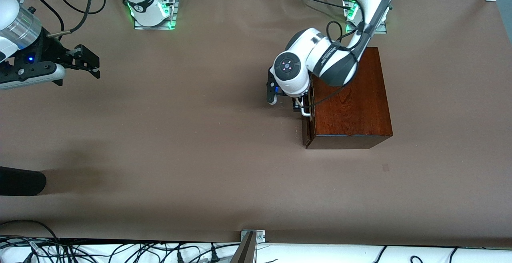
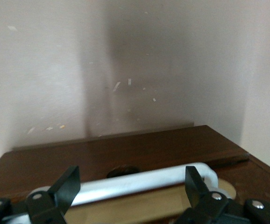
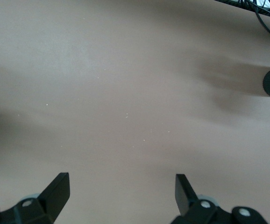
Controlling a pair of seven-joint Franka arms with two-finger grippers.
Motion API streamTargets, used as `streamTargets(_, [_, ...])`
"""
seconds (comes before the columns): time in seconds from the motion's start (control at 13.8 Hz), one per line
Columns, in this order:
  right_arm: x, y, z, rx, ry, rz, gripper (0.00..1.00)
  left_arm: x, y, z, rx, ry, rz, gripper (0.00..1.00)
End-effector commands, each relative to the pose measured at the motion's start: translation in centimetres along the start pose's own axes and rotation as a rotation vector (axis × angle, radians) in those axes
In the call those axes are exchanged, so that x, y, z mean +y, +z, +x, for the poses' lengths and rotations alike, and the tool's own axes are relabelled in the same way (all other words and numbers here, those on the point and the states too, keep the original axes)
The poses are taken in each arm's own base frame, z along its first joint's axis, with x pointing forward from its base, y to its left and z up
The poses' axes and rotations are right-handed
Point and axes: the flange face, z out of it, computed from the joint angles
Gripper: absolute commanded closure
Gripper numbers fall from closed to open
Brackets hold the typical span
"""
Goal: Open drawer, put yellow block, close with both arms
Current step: 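Push the drawer shut with the left gripper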
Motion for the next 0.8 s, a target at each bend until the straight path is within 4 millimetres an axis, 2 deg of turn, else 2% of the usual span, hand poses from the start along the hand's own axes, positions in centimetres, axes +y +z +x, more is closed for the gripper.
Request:
streamTargets(0.0, [0.2, -0.4, 0.0, -0.007, 0.012, -0.006, 0.0, 0.5, -6.7, -4.8, 0.037, -0.104, 0.075, 0.0])
streamTargets(0.14, [0.1, -0.4, 0.0, -0.008, 0.011, -0.006, 0.0, 0.9, -10.6, -7.7, 0.081, -0.2, 0.128, 0.0])
streamTargets(0.22, [0.1, -0.4, 0.0, -0.008, 0.011, -0.006, 0.0, 0.8, -12.9, -10.3, 0.109, -0.268, 0.157, 0.0])
streamTargets(0.36, [0.2, -0.4, 0.0, -0.008, 0.014, -0.006, 0.0, 0.6, -15.9, -15.8, 0.148, -0.394, 0.196, 0.0])
streamTargets(0.51, [0.2, -0.4, 0.0, -0.008, 0.014, -0.006, 0.0, 0.5, -17.8, -20.7, 0.181, -0.555, 0.216, 0.0])
streamTargets(0.58, [0.2, -0.3, 0.0, -0.011, 0.014, -0.006, 0.0, 0.8, -18.6, -22.2, 0.197, -0.641, 0.225, 0.0])
streamTargets(0.72, [0.2, -0.4, 0.0, -0.008, 0.015, -0.006, 0.0, 0.5, -18.8, -24.7, 0.217, -0.803, 0.218, 0.0])
